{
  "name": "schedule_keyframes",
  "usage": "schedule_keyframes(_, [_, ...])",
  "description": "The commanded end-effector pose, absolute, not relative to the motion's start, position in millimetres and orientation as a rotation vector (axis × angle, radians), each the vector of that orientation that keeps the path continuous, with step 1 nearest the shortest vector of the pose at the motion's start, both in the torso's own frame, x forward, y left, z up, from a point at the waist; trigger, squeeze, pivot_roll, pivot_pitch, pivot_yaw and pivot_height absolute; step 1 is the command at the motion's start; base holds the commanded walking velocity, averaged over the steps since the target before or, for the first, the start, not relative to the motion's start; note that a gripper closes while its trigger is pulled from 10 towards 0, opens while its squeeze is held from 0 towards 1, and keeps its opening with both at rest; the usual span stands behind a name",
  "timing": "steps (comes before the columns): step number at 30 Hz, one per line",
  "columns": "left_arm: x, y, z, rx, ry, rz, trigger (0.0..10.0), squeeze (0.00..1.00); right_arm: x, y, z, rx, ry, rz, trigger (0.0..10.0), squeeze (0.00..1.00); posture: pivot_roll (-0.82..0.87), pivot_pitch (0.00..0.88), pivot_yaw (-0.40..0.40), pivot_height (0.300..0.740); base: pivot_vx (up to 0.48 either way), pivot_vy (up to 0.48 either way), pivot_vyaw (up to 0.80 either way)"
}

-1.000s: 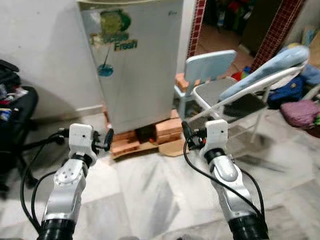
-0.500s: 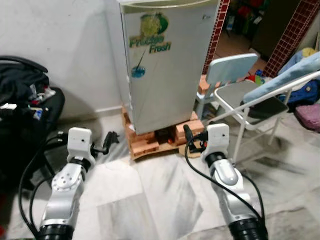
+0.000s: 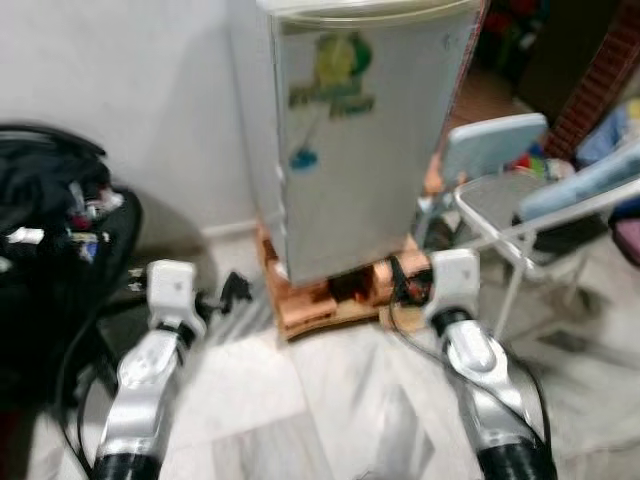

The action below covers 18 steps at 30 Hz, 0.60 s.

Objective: Restocking fridge

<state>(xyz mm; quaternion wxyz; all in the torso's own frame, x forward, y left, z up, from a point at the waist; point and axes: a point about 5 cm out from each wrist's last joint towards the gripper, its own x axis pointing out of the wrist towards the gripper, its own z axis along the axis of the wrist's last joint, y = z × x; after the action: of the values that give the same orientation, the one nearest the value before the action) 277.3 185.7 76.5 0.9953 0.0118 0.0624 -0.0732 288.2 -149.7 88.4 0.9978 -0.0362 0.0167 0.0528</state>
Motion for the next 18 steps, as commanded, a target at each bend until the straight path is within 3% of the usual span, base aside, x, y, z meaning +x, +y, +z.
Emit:
schedule_keyframes(1, [276.5,196.1,77.7,0.011,0.135,-0.108,10.0,0.0,290.9,-140.6,94.5,-0.063,0.01,0.136,10.0,0.0,0.05,0.015,-0.012,0.74,0.289,0.382,-0.8])
schedule_keyframes(18, [278.0,199.3,78.7,0.035,0.123,-0.086,10.0,0.0,295.1,-140.6,96.5,-0.072,0.004,0.147,10.0,0.0,0.05,0.003,-0.013,0.74,0.028,0.441,-0.8])
